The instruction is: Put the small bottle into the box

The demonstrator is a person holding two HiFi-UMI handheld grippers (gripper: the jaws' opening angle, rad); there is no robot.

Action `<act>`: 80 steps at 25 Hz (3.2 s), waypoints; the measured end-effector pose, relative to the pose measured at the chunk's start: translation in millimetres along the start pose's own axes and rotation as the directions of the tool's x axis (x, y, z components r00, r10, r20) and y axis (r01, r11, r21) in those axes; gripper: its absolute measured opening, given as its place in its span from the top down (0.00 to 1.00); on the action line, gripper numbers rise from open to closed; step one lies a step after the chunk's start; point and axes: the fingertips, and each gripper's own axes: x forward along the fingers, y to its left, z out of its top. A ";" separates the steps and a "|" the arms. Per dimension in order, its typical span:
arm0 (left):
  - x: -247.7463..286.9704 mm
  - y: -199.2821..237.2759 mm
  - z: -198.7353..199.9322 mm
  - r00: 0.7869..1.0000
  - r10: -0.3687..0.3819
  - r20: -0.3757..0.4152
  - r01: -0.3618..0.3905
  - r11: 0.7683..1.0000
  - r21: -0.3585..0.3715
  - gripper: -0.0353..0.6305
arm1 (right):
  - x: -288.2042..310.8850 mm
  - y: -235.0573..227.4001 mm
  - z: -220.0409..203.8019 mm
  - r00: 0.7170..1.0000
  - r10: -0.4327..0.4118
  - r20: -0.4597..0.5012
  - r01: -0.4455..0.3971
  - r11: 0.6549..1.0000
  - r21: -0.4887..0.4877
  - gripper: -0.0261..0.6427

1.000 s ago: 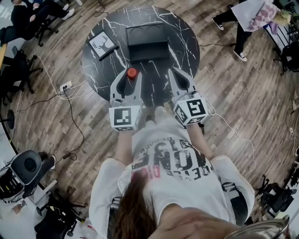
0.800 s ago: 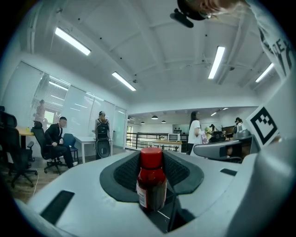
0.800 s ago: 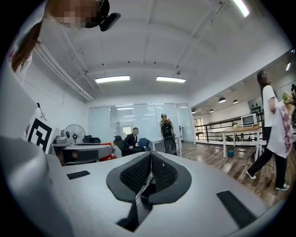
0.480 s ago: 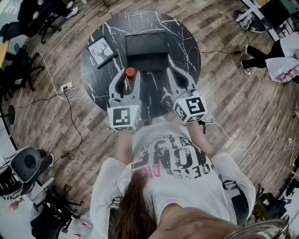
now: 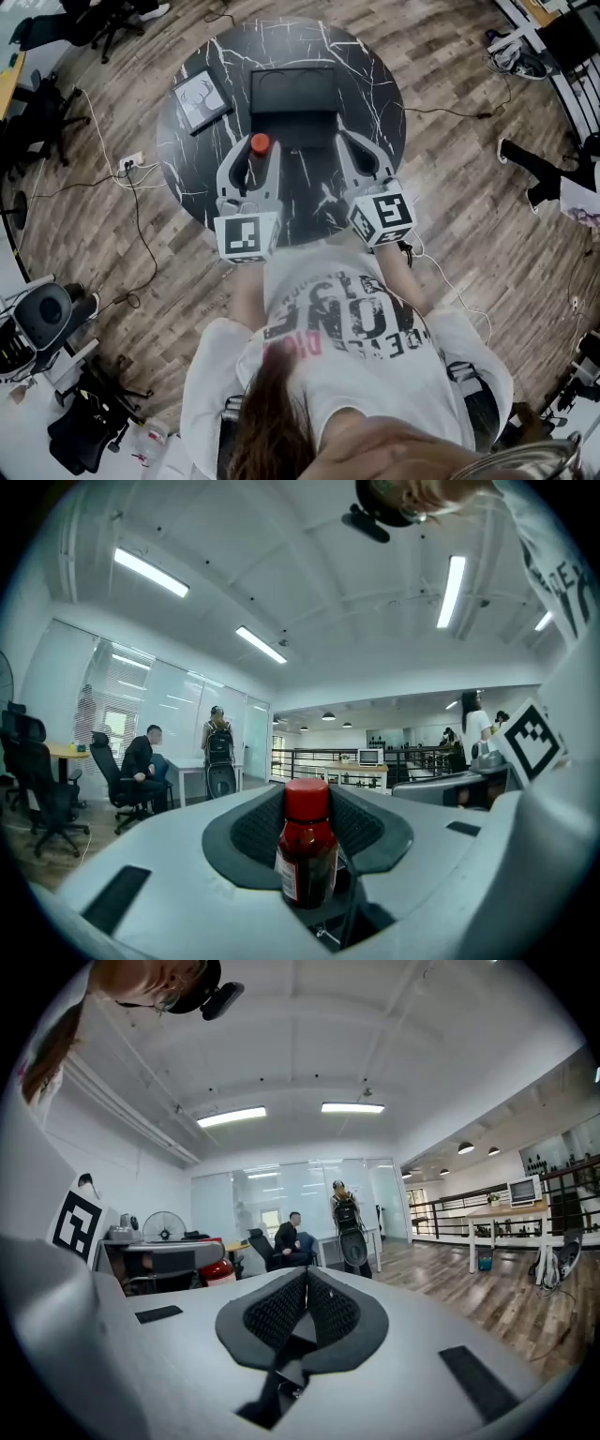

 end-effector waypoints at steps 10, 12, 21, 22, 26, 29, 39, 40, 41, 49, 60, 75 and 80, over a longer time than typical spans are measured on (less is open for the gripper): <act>8.0 -6.6 -7.1 1.000 -0.016 -0.017 0.016 1.000 0.006 0.73 | 0.5 -11.5 -5.0 1.000 -0.017 -0.004 0.017 1.000 0.011 0.96; 11.5 -7.2 -2.9 1.000 -0.030 -0.004 0.030 1.000 0.007 0.73 | 0.4 -12.6 -4.0 0.999 -0.032 -0.002 0.032 0.999 0.013 0.96; 20.6 2.6 4.1 0.993 -0.120 0.002 0.120 0.993 -0.004 0.73 | -0.8 -8.2 -1.1 0.991 -0.132 0.000 0.132 0.991 0.023 0.96; 21.7 4.9 5.3 0.992 -0.129 0.003 0.130 0.992 -0.006 0.73 | -1.2 -7.2 -0.3 0.989 -0.145 0.001 0.145 0.989 0.023 0.96; 26.9 13.5 10.7 0.987 -0.162 0.009 0.162 0.987 -0.009 0.73 | -1.2 -6.0 5.1 0.981 -0.195 0.013 0.194 0.980 0.029 0.96; 28.6 19.4 11.1 0.984 -0.180 0.013 0.180 0.984 -0.007 0.73 | 0.2 -3.3 9.3 0.976 -0.218 0.024 0.218 0.976 0.028 0.96; 32.1 26.0 11.5 0.967 -0.252 0.023 0.252 0.967 -0.017 0.73 | -2.5 4.8 12.1 0.957 -0.288 0.030 0.288 0.958 0.017 0.96; 31.6 26.7 11.6 0.966 -0.258 0.023 0.258 0.966 -0.017 0.73 | -3.8 6.0 12.3 0.955 -0.295 0.031 0.294 0.956 0.016 0.96; 31.0 27.4 12.0 0.965 -0.262 0.024 0.263 0.965 -0.017 0.73 | -4.9 7.4 12.6 0.953 -0.300 0.031 0.300 0.954 0.015 0.96; 28.9 30.7 11.2 0.957 -0.290 0.025 0.290 0.957 -0.017 0.73 | -6.4 15.1 12.7 0.944 -0.327 0.038 0.327 0.945 0.009 0.96; 20.4 36.7 18.2 0.957 -0.288 0.042 0.289 0.957 -0.007 0.73 | -11.0 21.5 14.5 0.941 -0.336 0.048 0.336 0.942 0.007 0.96; 32.3 54.2 55.9 0.954 -0.275 0.117 0.271 0.961 0.047 0.73 | -19.5 16.4 12.8 0.932 -0.360 0.051 0.359 0.933 0.027 0.96; 40.5 54.3 63.3 0.950 -0.286 0.128 0.280 0.958 0.060 0.73 | -19.5 12.8 5.4 0.929 -0.369 0.034 0.368 0.929 0.037 0.96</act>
